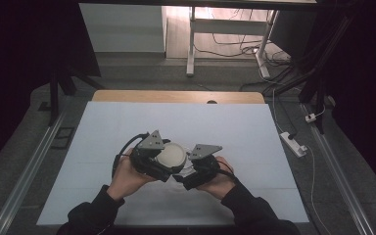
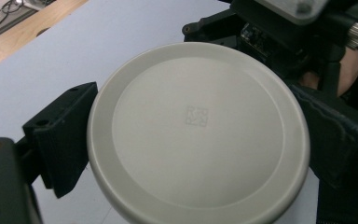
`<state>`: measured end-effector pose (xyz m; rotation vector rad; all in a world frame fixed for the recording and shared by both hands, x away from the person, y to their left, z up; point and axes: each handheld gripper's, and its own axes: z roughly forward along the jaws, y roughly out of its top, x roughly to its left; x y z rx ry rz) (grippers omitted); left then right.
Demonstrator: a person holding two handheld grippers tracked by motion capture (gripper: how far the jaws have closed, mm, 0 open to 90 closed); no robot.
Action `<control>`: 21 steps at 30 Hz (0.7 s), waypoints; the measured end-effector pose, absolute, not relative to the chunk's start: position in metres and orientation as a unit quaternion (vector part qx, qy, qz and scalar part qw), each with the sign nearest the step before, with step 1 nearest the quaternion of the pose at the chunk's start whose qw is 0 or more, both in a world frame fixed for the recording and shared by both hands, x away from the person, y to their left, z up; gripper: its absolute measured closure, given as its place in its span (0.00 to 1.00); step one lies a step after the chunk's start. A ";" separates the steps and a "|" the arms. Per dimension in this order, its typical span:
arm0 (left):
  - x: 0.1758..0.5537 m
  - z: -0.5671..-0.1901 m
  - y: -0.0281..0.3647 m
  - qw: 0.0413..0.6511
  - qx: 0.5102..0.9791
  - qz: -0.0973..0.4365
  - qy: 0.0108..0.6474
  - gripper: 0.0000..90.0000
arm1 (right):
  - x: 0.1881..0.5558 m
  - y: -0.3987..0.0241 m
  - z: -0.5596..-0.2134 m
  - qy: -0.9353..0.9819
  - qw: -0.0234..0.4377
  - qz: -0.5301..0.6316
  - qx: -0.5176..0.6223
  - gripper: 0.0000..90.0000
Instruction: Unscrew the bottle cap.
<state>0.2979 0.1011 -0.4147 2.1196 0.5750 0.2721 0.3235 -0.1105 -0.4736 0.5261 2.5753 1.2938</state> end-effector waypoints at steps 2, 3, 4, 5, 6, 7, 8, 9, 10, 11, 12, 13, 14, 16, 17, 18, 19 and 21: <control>0.297 -0.415 0.103 0.448 0.856 0.110 0.233 0.09 | 0.326 -0.112 -0.474 0.873 0.108 0.439 0.182 0.08; 0.297 -0.415 0.104 0.448 0.856 0.111 0.234 0.09 | 0.326 -0.113 -0.474 0.873 0.110 0.439 0.184 0.08; 0.297 -0.415 0.104 0.449 0.855 0.110 0.235 0.09 | 0.328 -0.114 -0.473 0.872 0.111 0.439 0.186 0.08; 0.297 -0.415 0.105 0.449 0.855 0.109 0.236 0.09 | 0.329 -0.115 -0.473 0.872 0.111 0.438 0.188 0.08; 0.296 -0.415 0.105 0.449 0.855 0.110 0.236 0.09 | 0.330 -0.115 -0.473 0.871 0.113 0.439 0.189 0.08; 0.296 -0.416 0.106 0.449 0.855 0.109 0.237 0.09 | 0.330 -0.116 -0.473 0.871 0.114 0.438 0.190 0.08; 0.296 -0.416 0.107 0.449 0.855 0.109 0.237 0.09 | 0.331 -0.117 -0.473 0.871 0.115 0.438 0.192 0.08; 0.296 -0.417 0.107 0.449 0.855 0.108 0.237 0.09 | 0.333 -0.118 -0.473 0.871 0.116 0.437 0.193 0.08; 0.295 -0.417 0.108 0.449 0.855 0.108 0.237 0.09 | 0.333 -0.118 -0.473 0.871 0.116 0.437 0.193 0.08; 0.295 -0.417 0.109 0.450 0.855 0.108 0.236 0.09 | 0.334 -0.118 -0.473 0.870 0.117 0.437 0.195 0.08; 0.295 -0.417 0.110 0.452 0.854 0.106 0.236 0.09 | 0.336 -0.119 -0.473 0.869 0.117 0.437 0.198 0.08; 0.294 -0.417 0.110 0.453 0.853 0.106 0.236 0.09 | 0.336 -0.119 -0.473 0.869 0.117 0.437 0.198 0.08; 0.294 -0.418 0.111 0.455 0.853 0.105 0.235 0.09 | 0.336 -0.119 -0.472 0.869 0.117 0.437 0.199 0.08; 0.293 -0.419 0.111 0.456 0.852 0.103 0.233 0.09 | 0.338 -0.120 -0.472 0.868 0.118 0.437 0.202 0.08; 0.293 -0.419 0.111 0.456 0.853 0.103 0.232 0.09 | 0.339 -0.120 -0.471 0.868 0.119 0.437 0.203 0.08; 0.292 -0.419 0.111 0.456 0.853 0.102 0.232 0.09 | 0.340 -0.121 -0.471 0.868 0.120 0.437 0.204 0.08; 0.292 -0.420 0.111 0.456 0.853 0.102 0.231 0.09 | 0.341 -0.121 -0.471 0.867 0.120 0.437 0.205 0.08; 0.291 -0.421 0.111 0.456 0.854 0.101 0.230 0.09 | 0.343 -0.122 -0.471 0.866 0.122 0.438 0.208 0.08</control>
